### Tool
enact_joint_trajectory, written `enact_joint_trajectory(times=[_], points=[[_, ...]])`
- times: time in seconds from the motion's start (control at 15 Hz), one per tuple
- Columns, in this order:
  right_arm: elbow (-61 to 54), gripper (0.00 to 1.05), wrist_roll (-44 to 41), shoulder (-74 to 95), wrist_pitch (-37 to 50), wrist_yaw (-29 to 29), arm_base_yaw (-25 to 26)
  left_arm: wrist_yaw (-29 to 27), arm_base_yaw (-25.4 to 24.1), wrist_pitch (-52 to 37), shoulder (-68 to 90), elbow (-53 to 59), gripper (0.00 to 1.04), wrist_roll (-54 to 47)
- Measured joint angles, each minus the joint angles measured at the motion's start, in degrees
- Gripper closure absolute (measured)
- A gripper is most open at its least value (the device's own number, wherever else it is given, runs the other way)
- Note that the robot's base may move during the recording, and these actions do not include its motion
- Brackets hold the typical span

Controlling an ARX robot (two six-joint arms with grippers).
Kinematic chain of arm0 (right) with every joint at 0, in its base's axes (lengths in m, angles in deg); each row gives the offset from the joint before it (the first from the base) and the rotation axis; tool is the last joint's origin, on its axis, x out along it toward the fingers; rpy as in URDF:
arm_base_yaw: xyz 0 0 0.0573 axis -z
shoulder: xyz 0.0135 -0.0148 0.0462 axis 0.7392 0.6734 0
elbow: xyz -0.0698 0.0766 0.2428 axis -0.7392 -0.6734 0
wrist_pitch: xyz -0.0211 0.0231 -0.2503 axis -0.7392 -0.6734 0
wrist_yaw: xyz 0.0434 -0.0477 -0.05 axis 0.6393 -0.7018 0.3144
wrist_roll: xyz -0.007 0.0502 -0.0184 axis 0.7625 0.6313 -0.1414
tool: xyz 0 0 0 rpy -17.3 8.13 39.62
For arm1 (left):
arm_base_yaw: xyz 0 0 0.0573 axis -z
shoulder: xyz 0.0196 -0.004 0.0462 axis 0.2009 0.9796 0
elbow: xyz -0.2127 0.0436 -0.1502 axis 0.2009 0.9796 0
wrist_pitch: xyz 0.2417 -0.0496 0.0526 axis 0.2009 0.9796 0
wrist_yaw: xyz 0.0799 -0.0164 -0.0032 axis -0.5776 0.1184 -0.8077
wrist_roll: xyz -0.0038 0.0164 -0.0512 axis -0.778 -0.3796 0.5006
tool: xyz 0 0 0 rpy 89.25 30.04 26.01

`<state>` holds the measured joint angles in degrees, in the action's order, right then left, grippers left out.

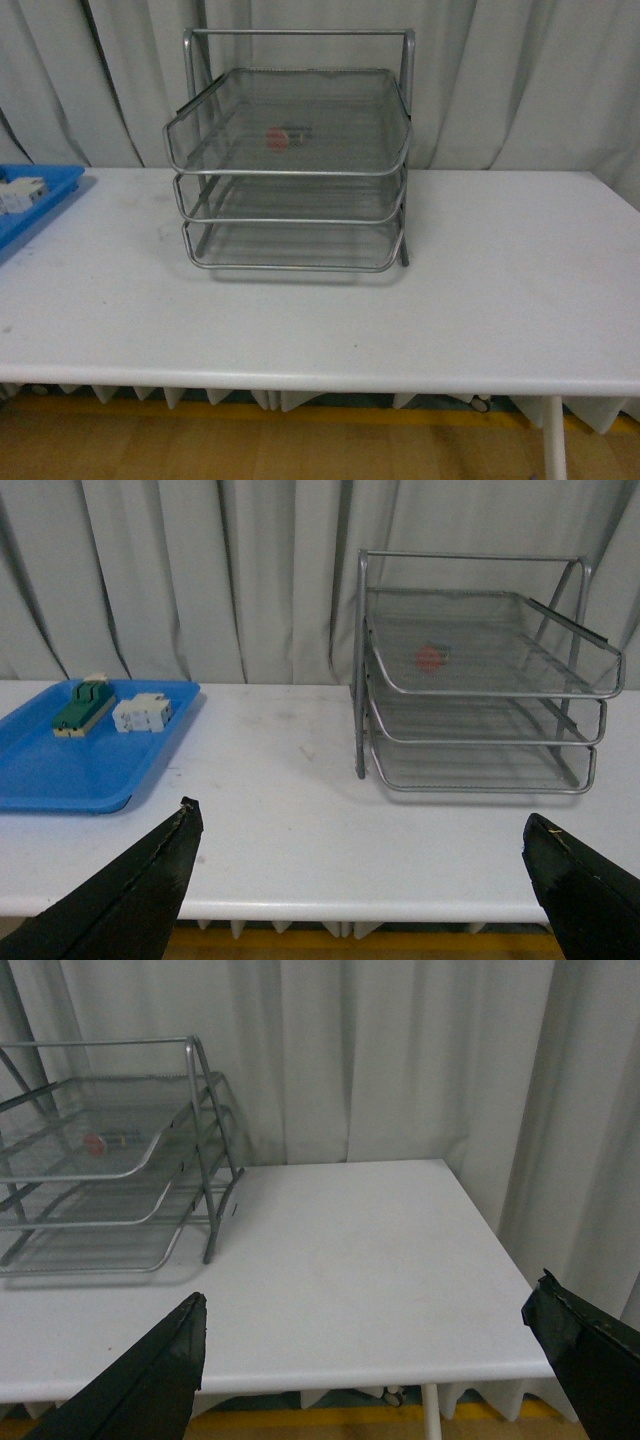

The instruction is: Place button on rack with both arms

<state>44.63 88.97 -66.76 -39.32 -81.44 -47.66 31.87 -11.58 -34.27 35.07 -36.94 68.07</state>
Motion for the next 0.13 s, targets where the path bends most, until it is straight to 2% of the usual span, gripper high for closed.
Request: enact_joint_trajectory(times=[0.13], points=[[0.00, 0.06, 0.00, 0.00, -0.24, 0.00, 0.00, 0.00, 0.00, 0.11, 0.00, 0.00, 0.07, 0.00]])
